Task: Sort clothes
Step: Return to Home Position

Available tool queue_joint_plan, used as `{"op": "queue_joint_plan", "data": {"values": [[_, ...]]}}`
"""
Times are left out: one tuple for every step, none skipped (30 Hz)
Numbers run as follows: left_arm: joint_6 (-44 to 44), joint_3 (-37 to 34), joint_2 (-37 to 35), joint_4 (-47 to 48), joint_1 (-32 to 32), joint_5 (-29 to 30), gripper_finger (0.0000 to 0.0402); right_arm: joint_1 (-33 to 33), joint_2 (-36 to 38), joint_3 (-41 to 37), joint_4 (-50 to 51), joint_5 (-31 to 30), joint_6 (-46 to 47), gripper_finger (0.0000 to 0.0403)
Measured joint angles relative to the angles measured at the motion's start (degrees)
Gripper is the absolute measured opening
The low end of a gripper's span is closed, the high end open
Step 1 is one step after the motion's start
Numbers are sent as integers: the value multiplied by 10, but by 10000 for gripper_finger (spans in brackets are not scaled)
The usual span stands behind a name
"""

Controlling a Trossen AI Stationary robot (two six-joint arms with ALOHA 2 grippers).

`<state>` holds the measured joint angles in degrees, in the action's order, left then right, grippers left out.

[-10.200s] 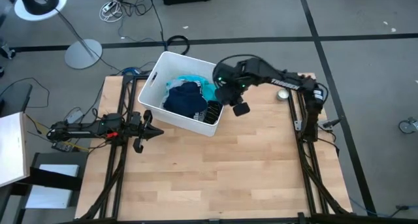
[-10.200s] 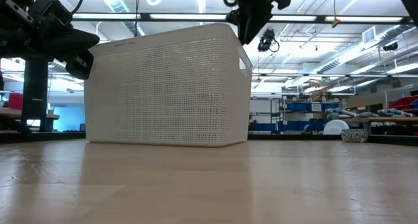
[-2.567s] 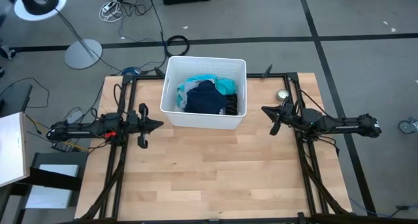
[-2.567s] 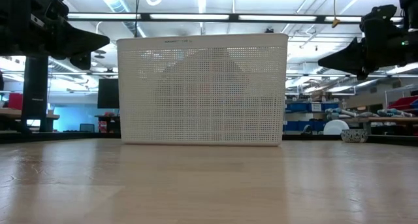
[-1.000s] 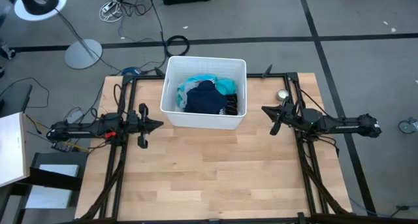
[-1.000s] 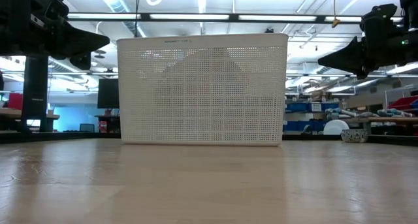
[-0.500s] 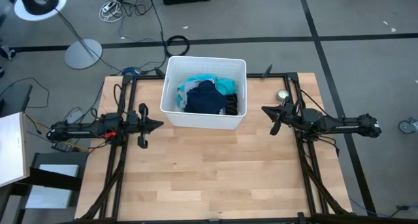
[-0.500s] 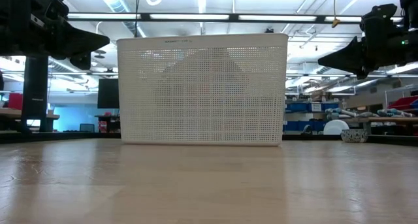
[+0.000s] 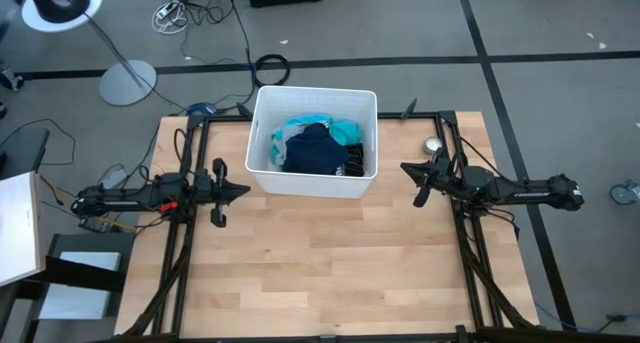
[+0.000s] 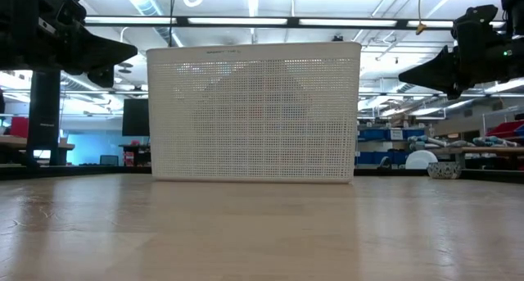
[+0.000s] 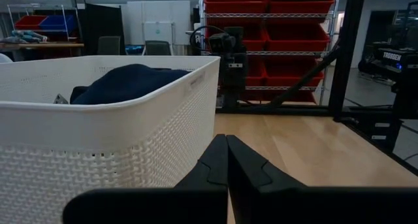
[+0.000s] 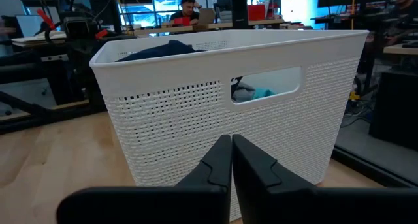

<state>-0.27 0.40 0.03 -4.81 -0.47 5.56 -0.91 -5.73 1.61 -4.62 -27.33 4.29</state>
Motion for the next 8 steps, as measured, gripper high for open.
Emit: {"op": "queue_joint_plan", "data": {"values": [[0, 0, 0, 0, 0, 0, 1, 0, 0, 0, 0, 0, 0, 15], [0, 0, 0, 0, 0, 0, 1, 0, 0, 0, 0, 0, 0, 16], [0, 0, 0, 0, 0, 0, 1, 0, 0, 0, 0, 0, 0, 16], [0, 0, 0, 0, 0, 0, 1, 0, 0, 0, 0, 0, 0, 16], [0, 0, 0, 0, 0, 0, 1, 0, 0, 0, 0, 0, 0, 16], [0, 0, 0, 0, 0, 0, 1, 0, 0, 0, 0, 0, 0, 15], [0, 0, 0, 0, 0, 0, 1, 0, 0, 0, 0, 0, 0, 15], [0, 0, 0, 0, 0, 0, 1, 0, 0, 0, 0, 0, 0, 14]]}}
